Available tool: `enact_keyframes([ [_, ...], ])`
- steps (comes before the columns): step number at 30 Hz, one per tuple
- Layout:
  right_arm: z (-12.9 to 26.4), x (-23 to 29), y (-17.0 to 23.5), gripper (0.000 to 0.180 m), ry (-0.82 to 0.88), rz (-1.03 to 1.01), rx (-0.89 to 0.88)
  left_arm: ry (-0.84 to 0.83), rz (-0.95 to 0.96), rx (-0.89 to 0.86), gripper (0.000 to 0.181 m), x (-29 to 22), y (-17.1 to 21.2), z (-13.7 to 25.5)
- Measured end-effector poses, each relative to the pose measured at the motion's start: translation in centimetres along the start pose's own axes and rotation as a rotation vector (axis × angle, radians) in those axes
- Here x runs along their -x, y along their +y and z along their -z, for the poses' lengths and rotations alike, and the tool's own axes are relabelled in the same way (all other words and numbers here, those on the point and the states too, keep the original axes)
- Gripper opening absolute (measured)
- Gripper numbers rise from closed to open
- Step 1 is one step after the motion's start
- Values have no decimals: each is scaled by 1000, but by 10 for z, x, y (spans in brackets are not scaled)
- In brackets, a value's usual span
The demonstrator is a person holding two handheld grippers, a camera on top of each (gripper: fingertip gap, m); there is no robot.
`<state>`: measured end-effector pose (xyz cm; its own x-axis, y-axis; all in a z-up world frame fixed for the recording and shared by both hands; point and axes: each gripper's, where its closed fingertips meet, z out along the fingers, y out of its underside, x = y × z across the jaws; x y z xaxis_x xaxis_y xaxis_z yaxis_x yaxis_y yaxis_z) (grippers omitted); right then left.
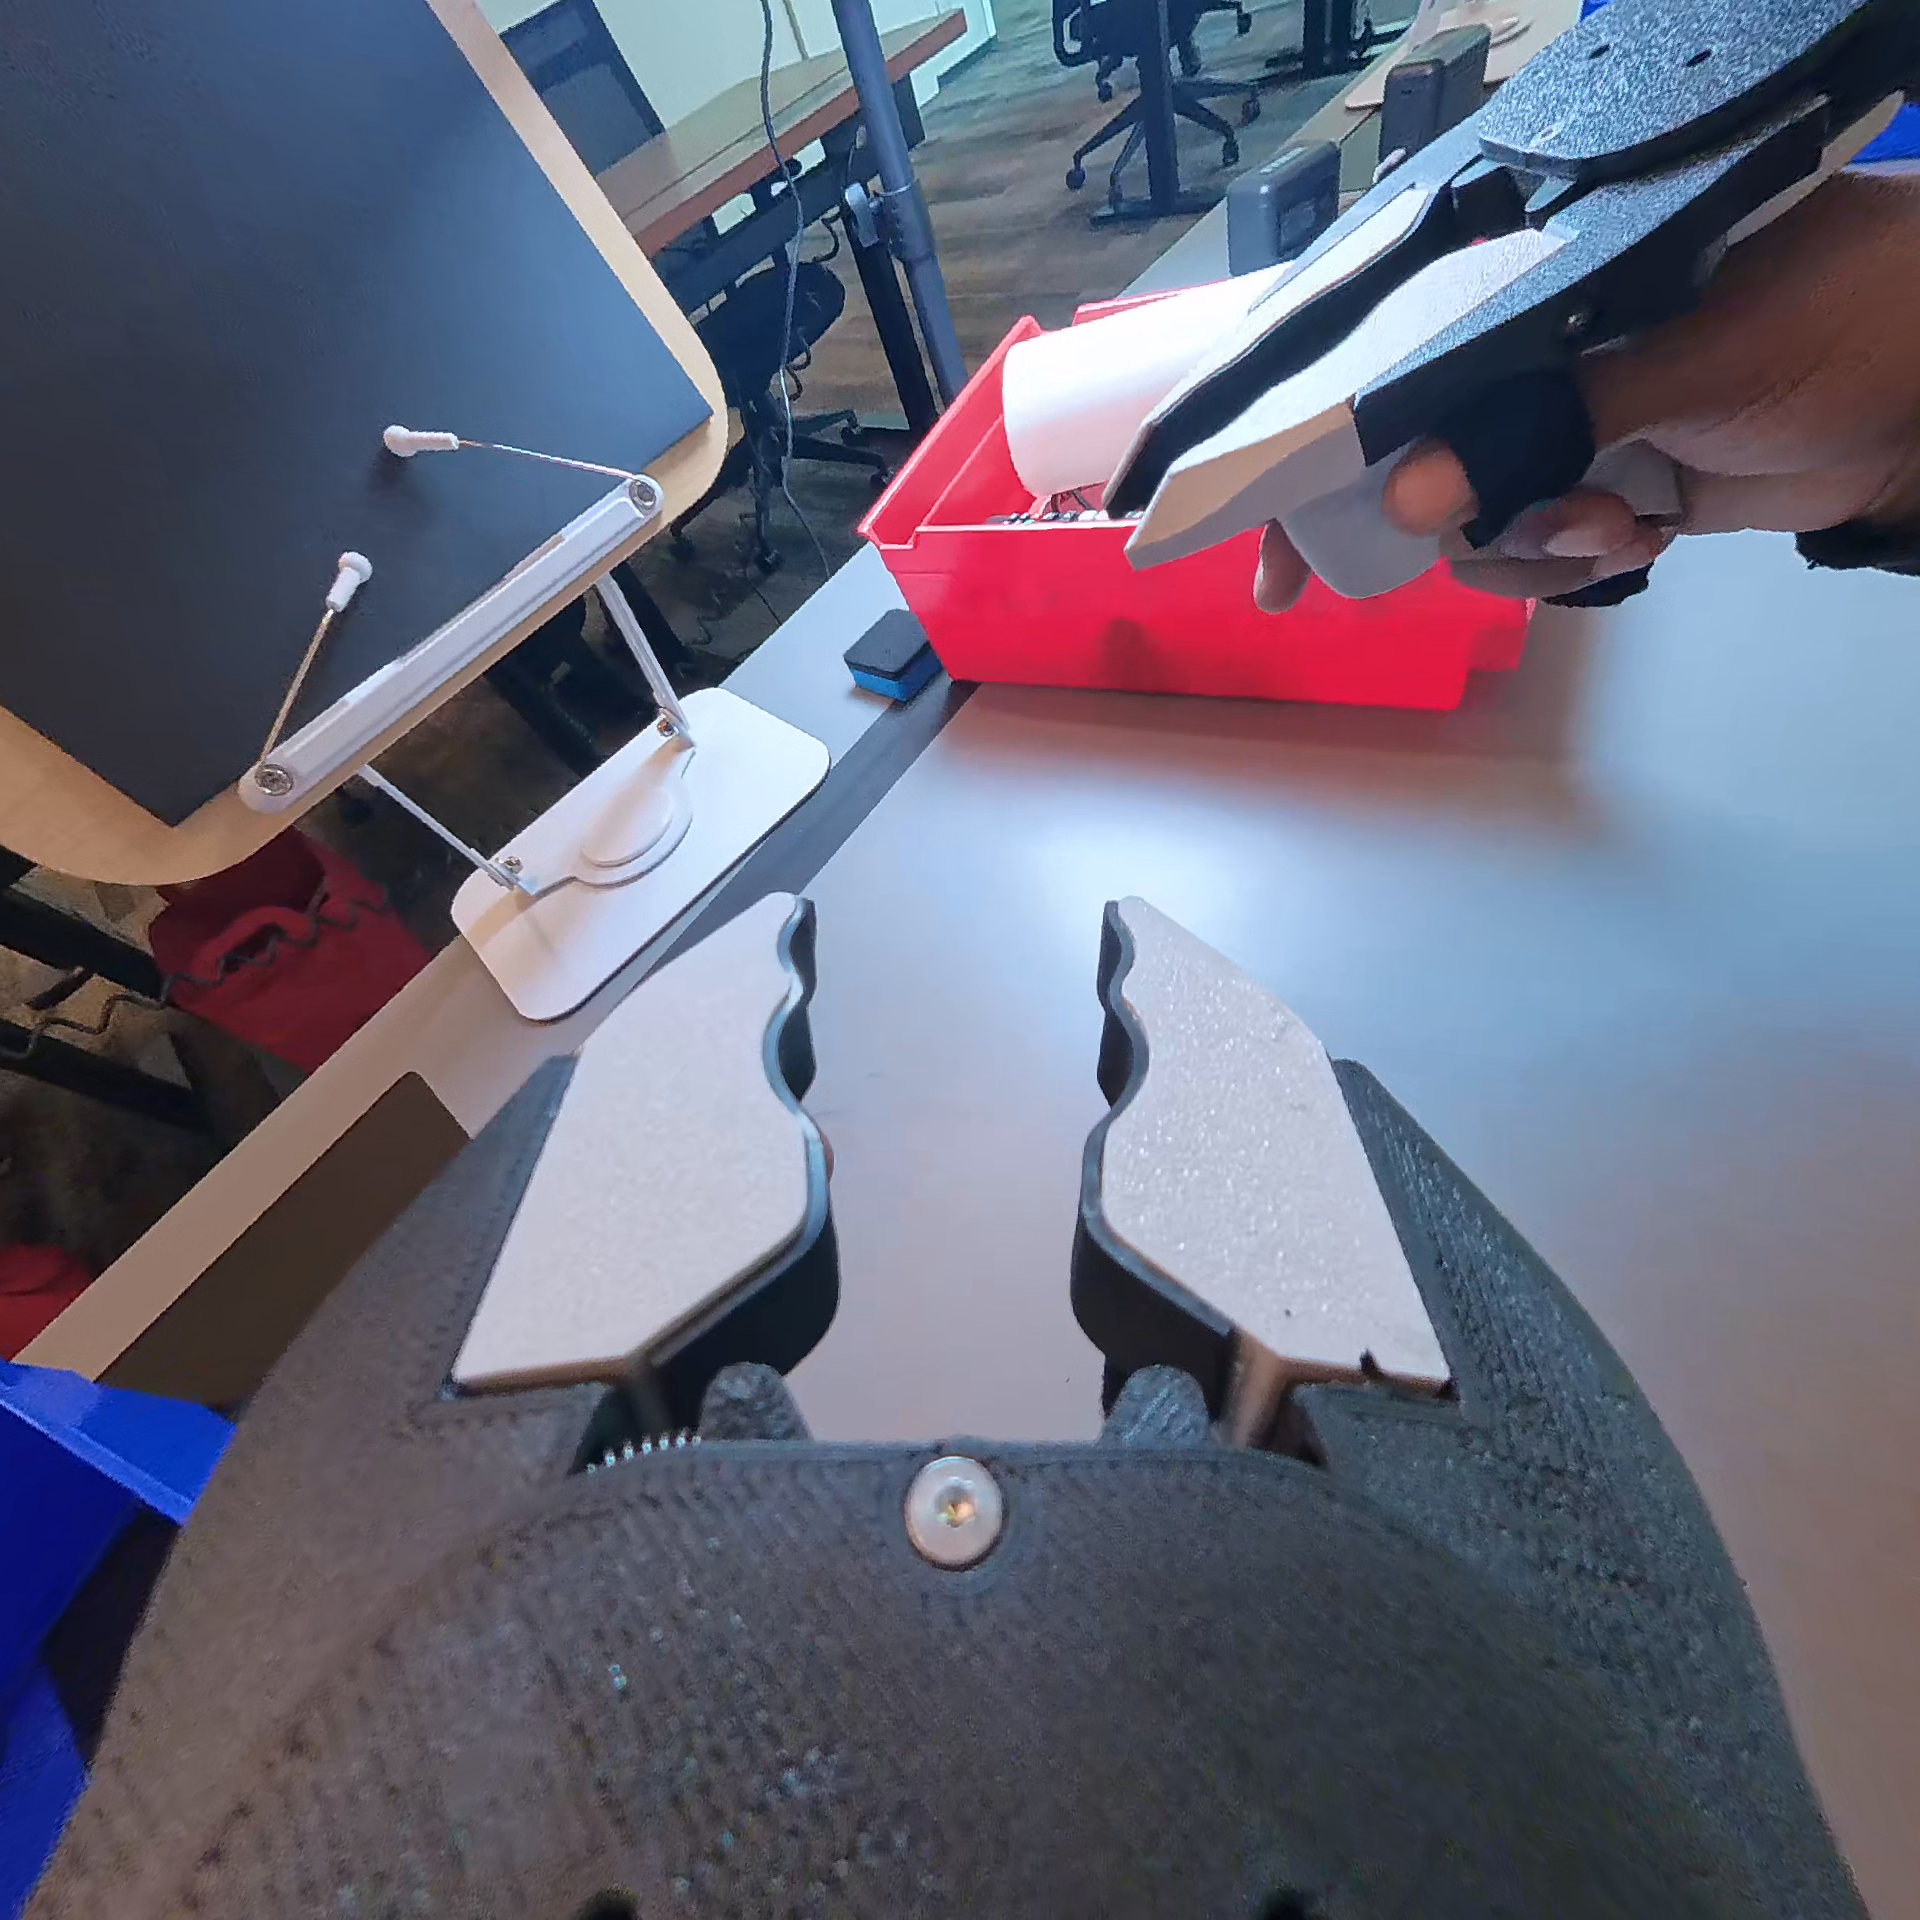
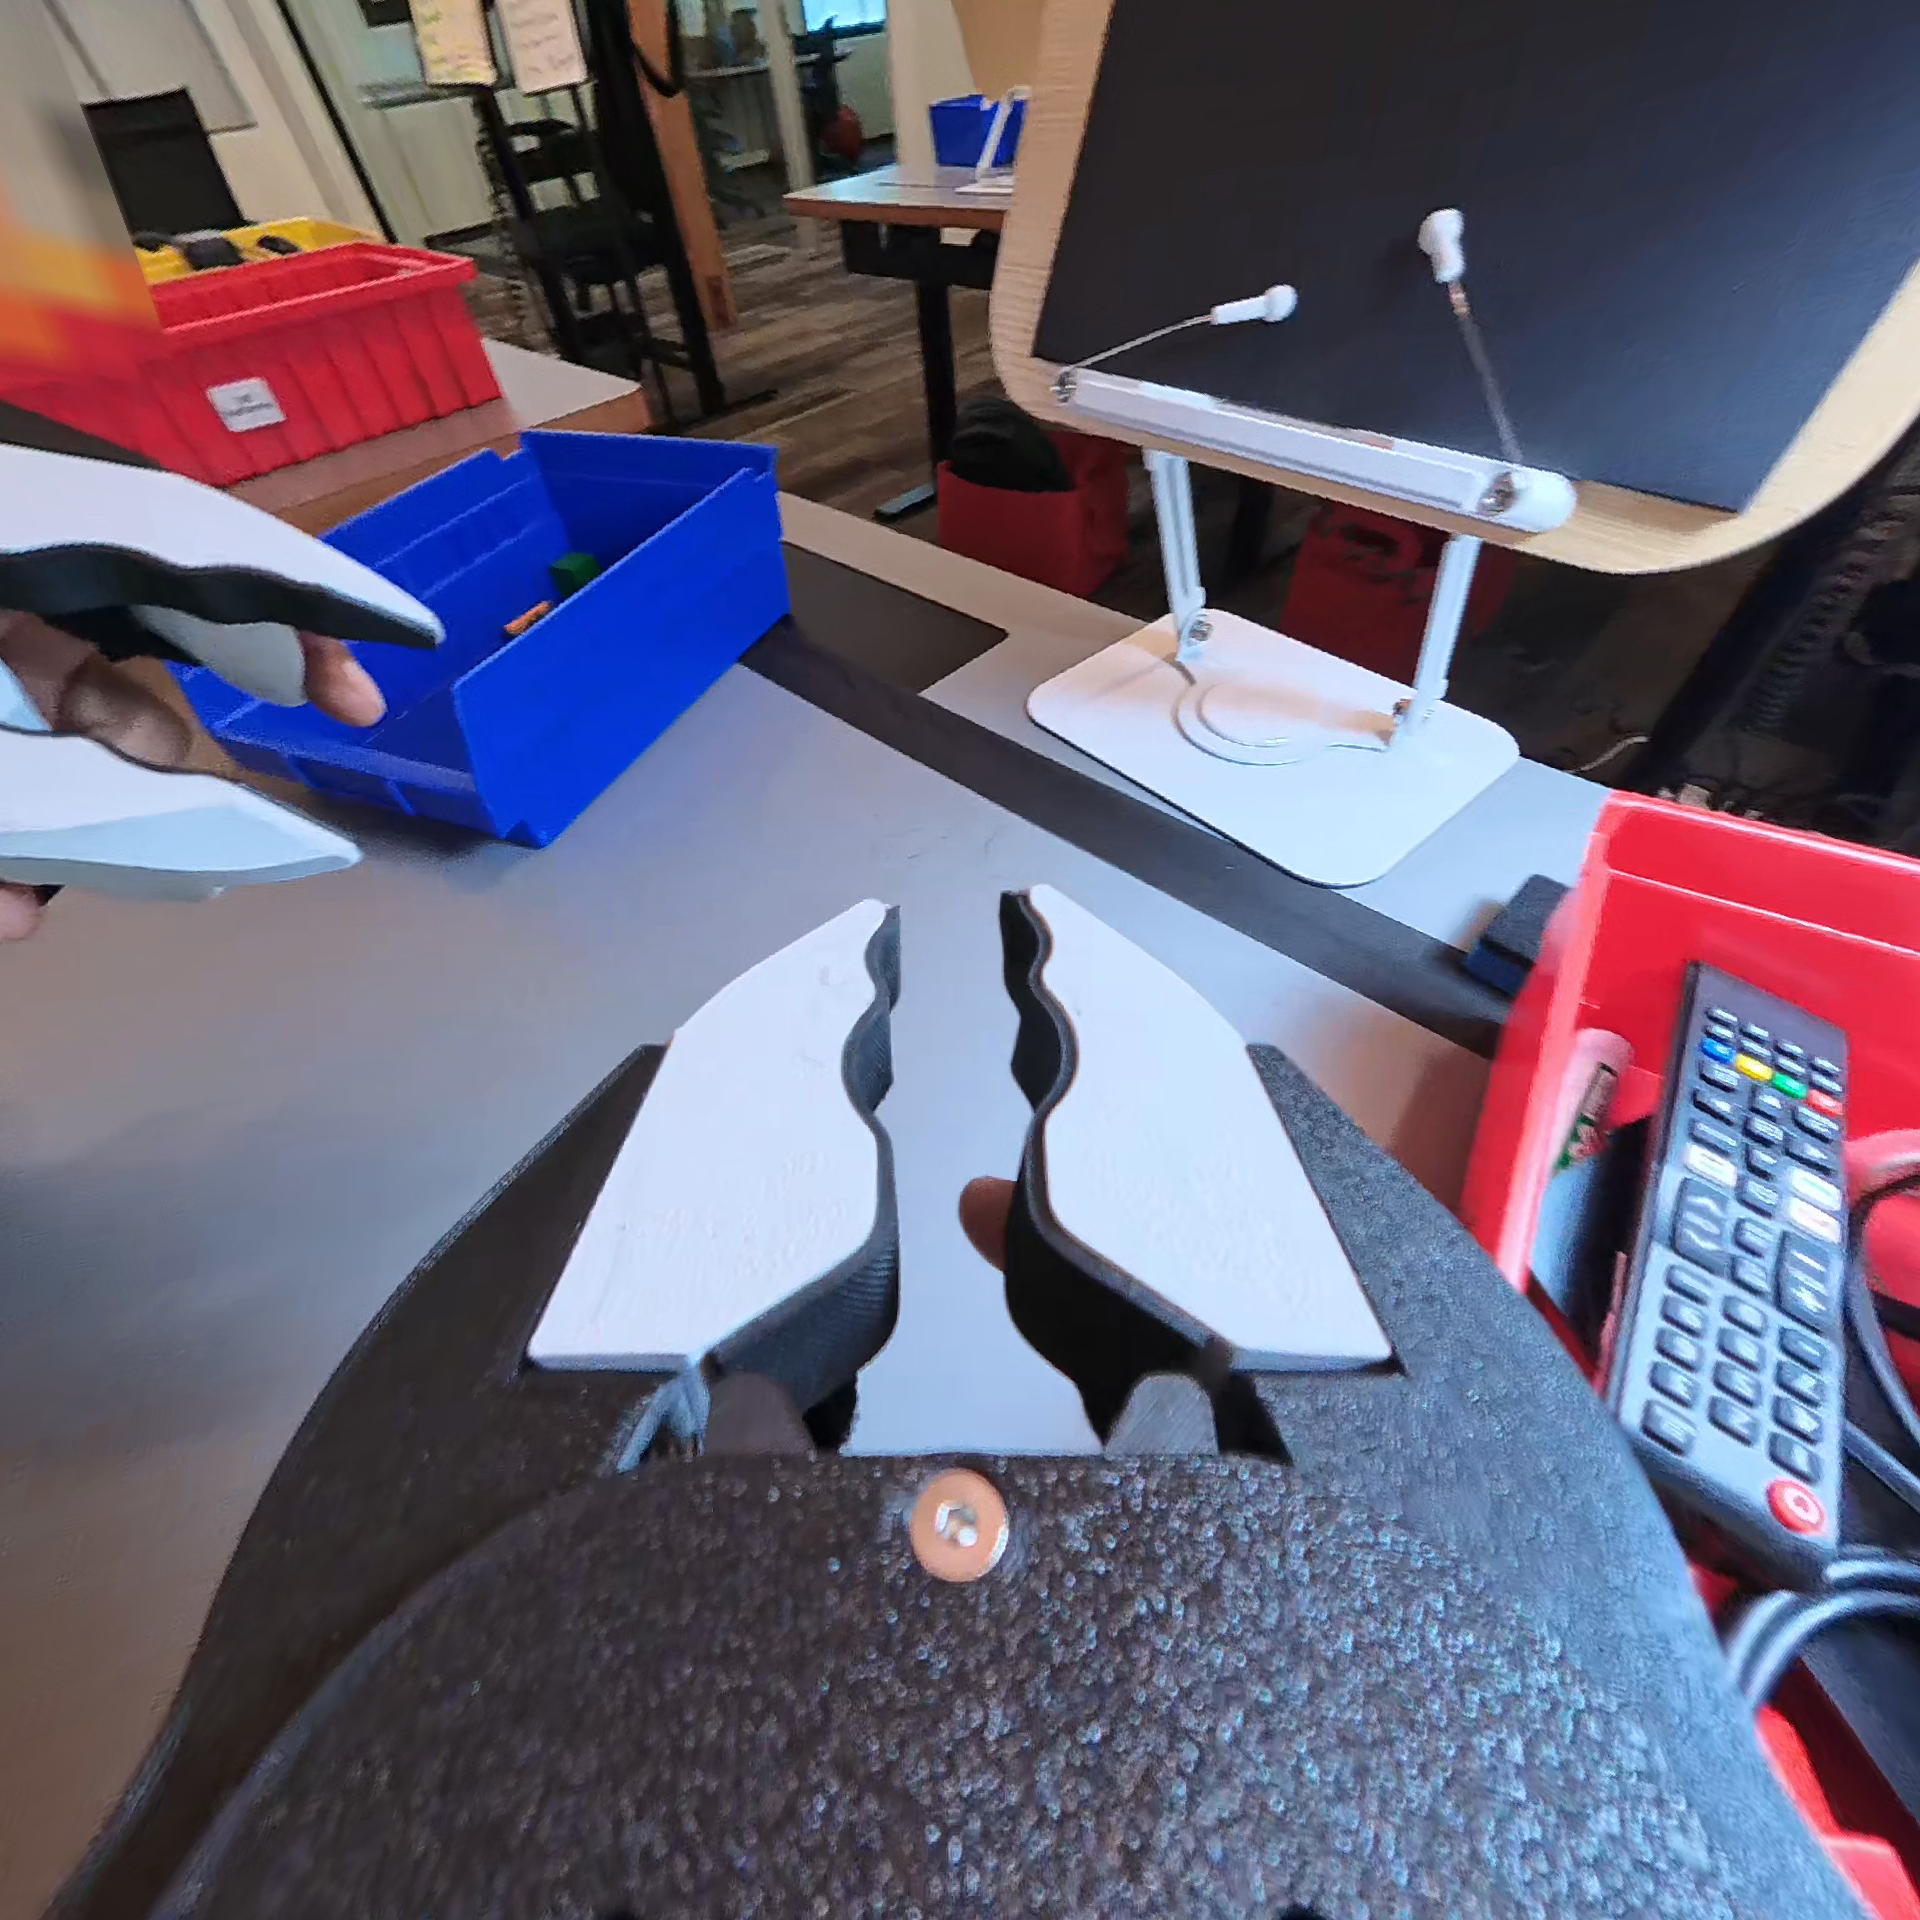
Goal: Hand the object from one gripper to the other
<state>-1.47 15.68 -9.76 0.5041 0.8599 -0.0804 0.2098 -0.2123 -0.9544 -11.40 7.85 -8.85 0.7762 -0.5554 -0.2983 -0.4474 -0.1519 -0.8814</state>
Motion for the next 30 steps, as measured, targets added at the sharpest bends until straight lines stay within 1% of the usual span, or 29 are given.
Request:
enact_keyframes([
  [1, 1, -6, -1, 22, 25, -8, -10, 0, 4, -4, 53, 1, 0, 0],
  [4, 5, -24, -4, 30, 103, -48, -49, -9, 18, -40, 53, 8, -2, 1],
  [7, 1, -35, -2, 48, 185, -66, -72, -12, 78, -114, 55, 19, -3, 0],
  [9, -12, -35, 8, 57, 220, -63, -69, -8, 161, -151, 58, 31, 2, -4],
  [11, -33, -31, 26, 64, 246, -46, -30, -1, 234, -187, 61, 42, 7, -8],
  [15, -77, -37, 57, 70, 277, -41, 70, -11, 305, -210, 64, 61, 18, -9],
  [21, -125, -97, 74, 81, 407, -166, 191, -62, 347, -216, 64, 90, 33, -3],
  [26, -147, -129, 79, 85, 520, -253, 232, -69, 411, -221, 63, 106, 45, -2],
  [30, -152, -149, 83, 85, 595, -263, 262, -66, 429, -223, 63, 110, 49, 0],
])
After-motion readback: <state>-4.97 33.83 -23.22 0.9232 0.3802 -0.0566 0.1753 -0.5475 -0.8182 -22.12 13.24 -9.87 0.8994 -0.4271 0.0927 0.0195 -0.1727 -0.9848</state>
